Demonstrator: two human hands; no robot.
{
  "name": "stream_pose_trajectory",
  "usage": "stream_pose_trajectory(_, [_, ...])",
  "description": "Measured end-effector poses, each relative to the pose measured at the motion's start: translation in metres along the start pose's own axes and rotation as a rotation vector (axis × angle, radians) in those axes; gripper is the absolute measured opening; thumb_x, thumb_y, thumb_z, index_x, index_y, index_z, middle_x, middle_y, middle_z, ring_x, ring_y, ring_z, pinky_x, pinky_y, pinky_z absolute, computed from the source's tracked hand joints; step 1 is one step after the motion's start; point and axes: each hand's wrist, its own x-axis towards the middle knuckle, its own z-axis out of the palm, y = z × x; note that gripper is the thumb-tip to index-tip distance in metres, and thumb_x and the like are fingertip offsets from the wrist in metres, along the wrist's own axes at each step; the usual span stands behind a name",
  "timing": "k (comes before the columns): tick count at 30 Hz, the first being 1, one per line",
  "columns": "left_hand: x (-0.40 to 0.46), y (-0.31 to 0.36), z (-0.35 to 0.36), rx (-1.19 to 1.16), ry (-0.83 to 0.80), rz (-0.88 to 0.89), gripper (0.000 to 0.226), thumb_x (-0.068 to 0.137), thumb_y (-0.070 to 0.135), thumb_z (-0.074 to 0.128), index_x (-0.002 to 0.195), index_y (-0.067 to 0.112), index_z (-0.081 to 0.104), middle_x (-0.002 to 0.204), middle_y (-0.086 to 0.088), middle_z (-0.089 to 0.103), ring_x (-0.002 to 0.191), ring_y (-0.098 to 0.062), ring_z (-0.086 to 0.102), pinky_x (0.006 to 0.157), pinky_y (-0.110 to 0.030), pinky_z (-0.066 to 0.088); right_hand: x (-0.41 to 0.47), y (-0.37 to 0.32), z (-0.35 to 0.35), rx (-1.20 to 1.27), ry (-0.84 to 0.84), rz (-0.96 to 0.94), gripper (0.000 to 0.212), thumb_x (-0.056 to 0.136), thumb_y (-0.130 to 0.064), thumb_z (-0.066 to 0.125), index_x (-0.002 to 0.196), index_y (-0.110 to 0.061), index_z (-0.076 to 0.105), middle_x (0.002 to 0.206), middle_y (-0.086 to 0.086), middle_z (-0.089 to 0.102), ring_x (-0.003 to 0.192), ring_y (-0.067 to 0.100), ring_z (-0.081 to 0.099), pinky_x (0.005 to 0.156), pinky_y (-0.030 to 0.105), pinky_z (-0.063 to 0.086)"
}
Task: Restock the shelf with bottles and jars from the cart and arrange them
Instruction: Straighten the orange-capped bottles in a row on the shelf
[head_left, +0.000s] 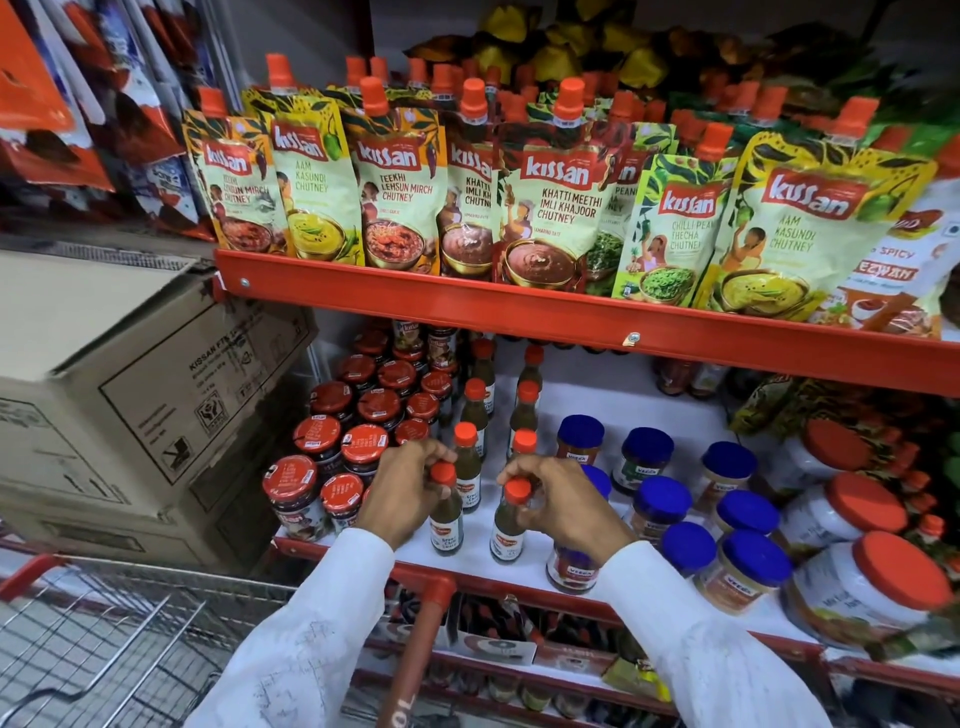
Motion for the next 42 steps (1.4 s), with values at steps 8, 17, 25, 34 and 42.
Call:
stream_pose_trajectory(8, [-0.008, 0.0, 0.004, -0.024, 0.051, -0.058, 0.063, 0.057, 0.009, 0.092, 0.113, 0.021, 0.065, 0.099, 0.009, 0.068, 0.086, -0.012, 0.069, 0.078, -0.031, 0.059, -0.009, 0.0, 0.018, 0.12, 0.193, 0.062, 0.053, 0.071, -0.016, 0.087, 0.116, -0.029, 0.064, 0.099, -0.012, 0.069, 0.081, 0.0, 0.064, 0.068, 0.003, 0.045])
stream_pose_trajectory(17, [-0.017, -0.001, 0.018, 0.011, 0.208, -0.088, 0.025, 0.064, 0.011, 0.084, 0.079, 0.025, 0.071, 0.072, 0.01, 0.073, 0.069, -0.002, 0.068, 0.065, -0.017, 0.054, -0.014, 0.002, 0.043, 0.309, 0.386, 0.203, 0.03, 0.073, -0.01, 0.084, 0.1, -0.019, 0.075, 0.078, -0.016, 0.073, 0.07, -0.006, 0.068, 0.074, 0.019, 0.06])
stream_pose_trajectory(25, [-0.019, -0.001, 0.021, -0.021, 0.183, -0.072, 0.025, 0.064, 0.009, 0.085, 0.083, 0.021, 0.074, 0.07, 0.015, 0.07, 0.067, 0.013, 0.062, 0.057, 0.001, 0.042, -0.017, 0.008, 0.042, 0.307, 0.417, 0.193, 0.027, 0.071, -0.009, 0.084, 0.096, -0.019, 0.077, 0.08, -0.009, 0.077, 0.072, -0.001, 0.071, 0.072, 0.017, 0.058])
stream_pose_trajectory(34, [-0.019, 0.003, 0.02, -0.003, 0.174, -0.041, 0.026, 0.065, 0.007, 0.084, 0.085, 0.019, 0.074, 0.073, 0.011, 0.07, 0.066, 0.015, 0.057, 0.054, 0.004, 0.039, -0.016, 0.008, 0.043, 0.326, 0.393, 0.205, 0.027, 0.072, -0.006, 0.083, 0.097, -0.016, 0.076, 0.086, -0.006, 0.079, 0.079, 0.005, 0.073, 0.081, 0.033, 0.063])
stream_pose_trajectory(42, [-0.018, 0.002, 0.02, 0.007, 0.182, -0.056, 0.025, 0.065, 0.008, 0.084, 0.086, 0.018, 0.075, 0.077, 0.007, 0.075, 0.069, 0.0, 0.067, 0.065, -0.013, 0.052, -0.014, 0.003, 0.043, 0.312, 0.374, 0.223, 0.028, 0.074, -0.006, 0.083, 0.097, -0.02, 0.074, 0.088, -0.006, 0.078, 0.081, 0.006, 0.073, 0.084, 0.033, 0.063])
